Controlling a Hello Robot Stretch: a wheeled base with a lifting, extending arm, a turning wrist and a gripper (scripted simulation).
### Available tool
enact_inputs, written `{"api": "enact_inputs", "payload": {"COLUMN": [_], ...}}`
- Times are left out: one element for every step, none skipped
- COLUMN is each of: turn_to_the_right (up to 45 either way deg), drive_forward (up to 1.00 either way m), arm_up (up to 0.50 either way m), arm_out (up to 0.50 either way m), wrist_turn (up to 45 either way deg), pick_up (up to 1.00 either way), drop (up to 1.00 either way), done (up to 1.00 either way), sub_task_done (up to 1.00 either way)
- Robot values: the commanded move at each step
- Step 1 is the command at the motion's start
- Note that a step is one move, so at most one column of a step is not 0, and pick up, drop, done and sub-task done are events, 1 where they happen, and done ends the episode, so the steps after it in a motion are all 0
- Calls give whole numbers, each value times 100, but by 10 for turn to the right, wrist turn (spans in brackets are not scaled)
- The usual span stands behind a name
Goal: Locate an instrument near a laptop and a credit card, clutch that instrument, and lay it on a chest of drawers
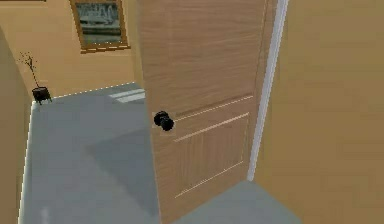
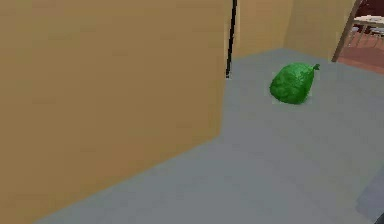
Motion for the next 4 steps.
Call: {"api": "enact_inputs", "payload": {"turn_to_the_right": [-360, 0, 0, 450], "drive_forward": [0, 75, 30, 0], "arm_up": [0, 0, 0, 0], "arm_out": [0, 0, 0, 0], "wrist_turn": [0, 0, 0, 0], "pick_up": [0, 0, 0, 0], "drop": [0, 0, 0, 0], "done": [0, 0, 0, 0], "sub_task_done": [0, 0, 0, 0]}}
